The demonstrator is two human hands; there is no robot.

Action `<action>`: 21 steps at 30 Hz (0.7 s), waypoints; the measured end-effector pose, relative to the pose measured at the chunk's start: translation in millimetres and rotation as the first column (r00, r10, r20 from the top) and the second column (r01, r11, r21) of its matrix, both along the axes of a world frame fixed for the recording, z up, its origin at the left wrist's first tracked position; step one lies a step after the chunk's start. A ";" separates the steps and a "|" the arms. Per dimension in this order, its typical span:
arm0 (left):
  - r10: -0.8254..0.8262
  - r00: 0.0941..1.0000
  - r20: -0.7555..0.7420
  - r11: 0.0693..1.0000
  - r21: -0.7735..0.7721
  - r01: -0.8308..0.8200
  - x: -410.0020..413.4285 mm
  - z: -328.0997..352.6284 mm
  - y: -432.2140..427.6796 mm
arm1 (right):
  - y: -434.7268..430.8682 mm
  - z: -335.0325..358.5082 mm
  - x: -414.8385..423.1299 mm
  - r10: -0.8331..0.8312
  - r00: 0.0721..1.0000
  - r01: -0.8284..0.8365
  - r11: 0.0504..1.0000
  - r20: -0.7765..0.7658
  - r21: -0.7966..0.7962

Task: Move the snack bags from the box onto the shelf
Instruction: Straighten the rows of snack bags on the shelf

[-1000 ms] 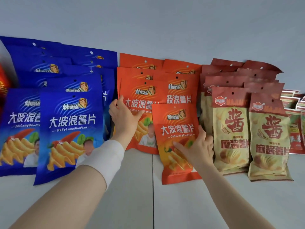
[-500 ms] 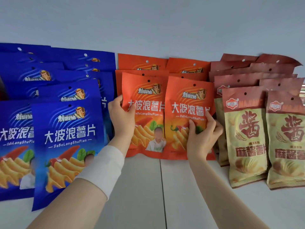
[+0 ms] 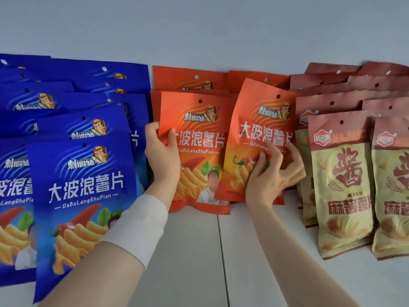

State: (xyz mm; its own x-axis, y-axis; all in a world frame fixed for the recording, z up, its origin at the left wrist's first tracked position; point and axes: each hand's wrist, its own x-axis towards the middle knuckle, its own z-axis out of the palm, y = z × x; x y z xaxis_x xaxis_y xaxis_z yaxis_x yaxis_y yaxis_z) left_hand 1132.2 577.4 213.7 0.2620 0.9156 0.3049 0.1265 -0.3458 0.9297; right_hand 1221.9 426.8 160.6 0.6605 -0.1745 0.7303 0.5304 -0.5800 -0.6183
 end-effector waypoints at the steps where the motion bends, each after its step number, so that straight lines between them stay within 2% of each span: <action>1: -0.007 1.000 0.005 1.000 -0.001 0.007 -0.2 0.0 -0.1 | -1.0 -1.7 0.1 -0.007 1.000 0.008 0.999 0.013 -0.039; 3: -0.012 1.000 0.019 1.000 0.000 0.012 -0.3 0.0 -0.6 | -3.7 -3.6 -3.4 0.012 1.000 -0.015 0.992 -0.023 -0.124; 6: -0.001 0.999 0.049 1.000 -0.019 0.002 0.2 1.1 -1.9 | -15.2 -6.8 -13.3 0.139 0.974 -0.180 0.956 -0.181 -0.233; 10: 0.046 0.990 0.130 0.999 -0.032 -0.042 -0.6 4.8 -3.6 | -38.2 -16.1 -13.5 0.291 0.932 -0.351 0.874 -0.218 -0.337; 17: 0.041 0.987 0.153 0.999 -0.021 -0.039 1.4 5.1 -7.0 | -39.1 -15.6 -4.5 0.272 0.937 -0.344 0.828 -0.219 -0.443; 21: 0.000 0.995 0.104 1.000 0.007 0.000 0.9 -0.8 -1.9 | -37.4 -15.8 -14.1 0.217 0.952 -0.288 0.874 -0.217 -0.390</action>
